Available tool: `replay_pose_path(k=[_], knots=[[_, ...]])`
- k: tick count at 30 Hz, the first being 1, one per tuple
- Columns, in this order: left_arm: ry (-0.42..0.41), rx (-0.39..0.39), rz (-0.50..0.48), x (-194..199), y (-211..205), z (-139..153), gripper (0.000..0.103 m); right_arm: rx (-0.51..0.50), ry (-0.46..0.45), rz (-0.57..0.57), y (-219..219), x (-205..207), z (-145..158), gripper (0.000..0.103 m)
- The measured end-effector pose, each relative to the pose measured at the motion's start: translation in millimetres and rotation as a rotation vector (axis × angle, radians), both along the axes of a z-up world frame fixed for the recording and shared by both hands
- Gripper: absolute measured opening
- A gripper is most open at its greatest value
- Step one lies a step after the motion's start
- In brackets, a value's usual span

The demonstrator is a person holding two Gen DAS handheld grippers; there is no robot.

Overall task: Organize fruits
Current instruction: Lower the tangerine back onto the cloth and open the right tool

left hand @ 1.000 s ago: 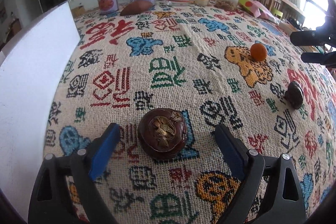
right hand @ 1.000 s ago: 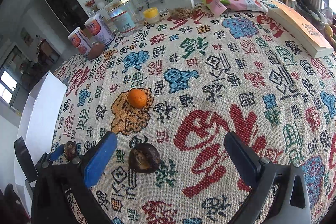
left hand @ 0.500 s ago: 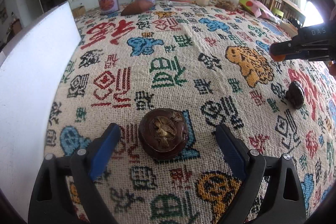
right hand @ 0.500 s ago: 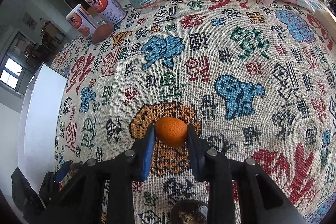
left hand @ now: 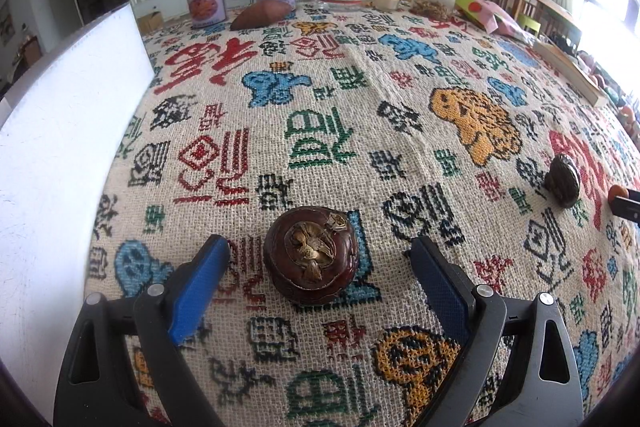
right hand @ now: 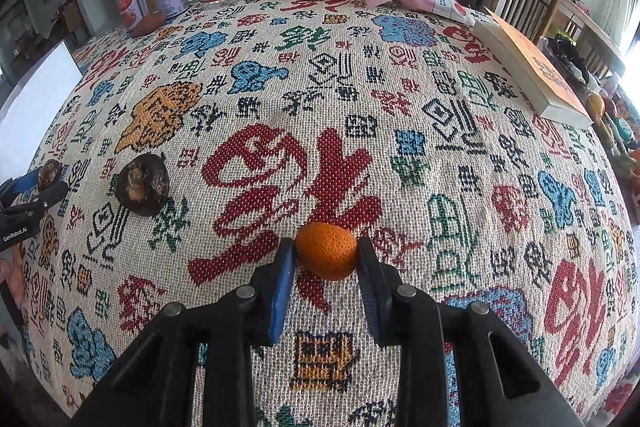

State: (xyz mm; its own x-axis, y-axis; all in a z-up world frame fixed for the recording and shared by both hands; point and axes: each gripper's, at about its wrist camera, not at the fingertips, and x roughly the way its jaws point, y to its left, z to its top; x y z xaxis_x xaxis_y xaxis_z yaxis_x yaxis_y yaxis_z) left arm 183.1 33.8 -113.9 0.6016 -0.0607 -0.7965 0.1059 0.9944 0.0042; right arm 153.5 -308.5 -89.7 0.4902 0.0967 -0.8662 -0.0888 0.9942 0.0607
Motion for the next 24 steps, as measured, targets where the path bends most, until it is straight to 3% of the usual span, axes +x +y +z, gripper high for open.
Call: replay_pose_path(k=[4, 8, 11, 16, 21, 24], knots=[[0.000, 0.000, 0.000, 0.0, 0.2, -0.1, 0.094, 0.111, -0.032, -0.040, 5.0, -19.8, 1.1, 0.073], [0.000, 0.000, 0.000, -0.1, -0.3, -0.2, 0.094, 0.191, 0.005, -0.135, 3.4, -31.4, -2.2, 0.075], [0.000, 0.000, 0.000, 0.0, -0.2, -0.2, 0.094, 0.136, 0.014, -0.174, 16.7, -35.2, -6.5, 0.078], [0.000, 0.001, 0.000, 0.0, -0.6, -0.4, 0.094, 0.073, -0.022, -0.205, 32.0, -36.5, -12.2, 0.092], [0.000, 0.001, 0.001, 0.2, -0.5, -0.5, 0.094, -0.029, -0.012, -0.185, 46.6, -33.6, -19.1, 0.101], [0.000, 0.002, 0.001, 0.2, -0.4, -0.5, 0.095, -0.032, -0.015, -0.184, 47.2, -33.6, -20.4, 0.103]])
